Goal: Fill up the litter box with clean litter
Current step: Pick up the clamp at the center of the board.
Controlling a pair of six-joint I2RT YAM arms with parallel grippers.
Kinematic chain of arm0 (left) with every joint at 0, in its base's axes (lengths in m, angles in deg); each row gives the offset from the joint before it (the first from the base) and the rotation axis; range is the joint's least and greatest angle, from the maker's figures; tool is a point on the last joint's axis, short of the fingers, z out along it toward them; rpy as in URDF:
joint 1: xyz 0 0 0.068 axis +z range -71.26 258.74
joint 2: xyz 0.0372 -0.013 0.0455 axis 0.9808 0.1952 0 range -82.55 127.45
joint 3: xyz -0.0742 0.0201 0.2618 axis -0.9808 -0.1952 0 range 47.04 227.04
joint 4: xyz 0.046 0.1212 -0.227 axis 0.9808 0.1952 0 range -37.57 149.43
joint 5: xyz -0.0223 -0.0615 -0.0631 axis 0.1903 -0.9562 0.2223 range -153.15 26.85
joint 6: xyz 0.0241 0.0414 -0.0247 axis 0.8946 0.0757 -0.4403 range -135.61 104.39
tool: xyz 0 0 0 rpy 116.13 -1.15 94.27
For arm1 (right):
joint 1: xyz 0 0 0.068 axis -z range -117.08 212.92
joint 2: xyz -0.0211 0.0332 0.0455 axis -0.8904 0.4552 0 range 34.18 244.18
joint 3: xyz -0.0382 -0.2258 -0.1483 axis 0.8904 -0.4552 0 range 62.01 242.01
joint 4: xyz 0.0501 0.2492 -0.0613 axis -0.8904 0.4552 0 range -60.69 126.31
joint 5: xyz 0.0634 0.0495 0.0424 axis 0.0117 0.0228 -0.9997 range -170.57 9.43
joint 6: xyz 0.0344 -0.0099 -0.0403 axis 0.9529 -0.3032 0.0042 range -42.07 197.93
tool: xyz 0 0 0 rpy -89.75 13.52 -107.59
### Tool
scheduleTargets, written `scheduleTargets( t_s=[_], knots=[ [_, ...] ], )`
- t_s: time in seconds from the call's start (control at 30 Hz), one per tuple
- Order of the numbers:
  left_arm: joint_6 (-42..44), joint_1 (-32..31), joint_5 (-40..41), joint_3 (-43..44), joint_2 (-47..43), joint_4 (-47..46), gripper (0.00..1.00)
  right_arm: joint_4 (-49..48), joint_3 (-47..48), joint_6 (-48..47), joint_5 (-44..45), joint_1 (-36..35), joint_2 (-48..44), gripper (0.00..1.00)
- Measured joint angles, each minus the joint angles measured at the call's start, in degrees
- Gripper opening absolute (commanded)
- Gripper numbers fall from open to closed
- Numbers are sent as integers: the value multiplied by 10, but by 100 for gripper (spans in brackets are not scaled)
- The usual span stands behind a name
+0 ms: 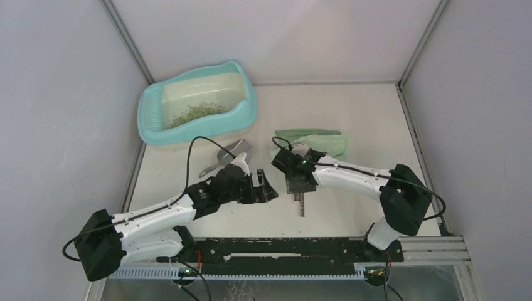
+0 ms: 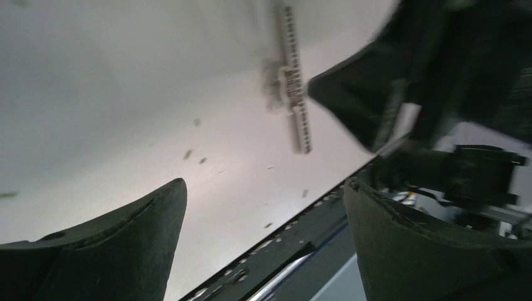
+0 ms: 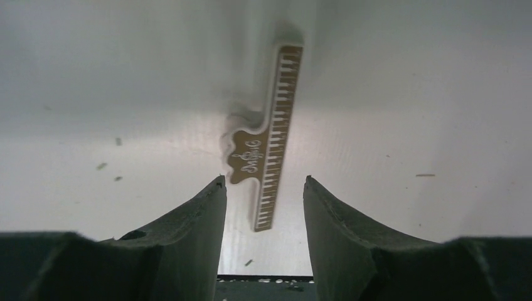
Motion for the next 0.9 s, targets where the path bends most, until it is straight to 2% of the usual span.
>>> scheduleTargets(
  t_s=[0.13,0.2,0.4,0.57,0.77,0.9],
  knots=[
    [-6,0,-39,1,22,-94,96,-8,-51,0,2,14,-4,57],
    [-6,-2,-56,5,64,-129,92,-16,-85,0,-1,35,-24,56],
    [-7,-19,-82,26,196,-170,76,-29,-170,2,-7,130,-187,53],
    [-12,-27,-95,57,270,-196,71,-46,-212,-8,-37,199,-291,53],
    [-21,-27,-105,78,316,-224,67,-70,-266,-19,-84,228,-304,52],
    [-26,-27,-111,96,336,-230,56,-83,-290,-20,-113,230,-304,52]
  ],
)
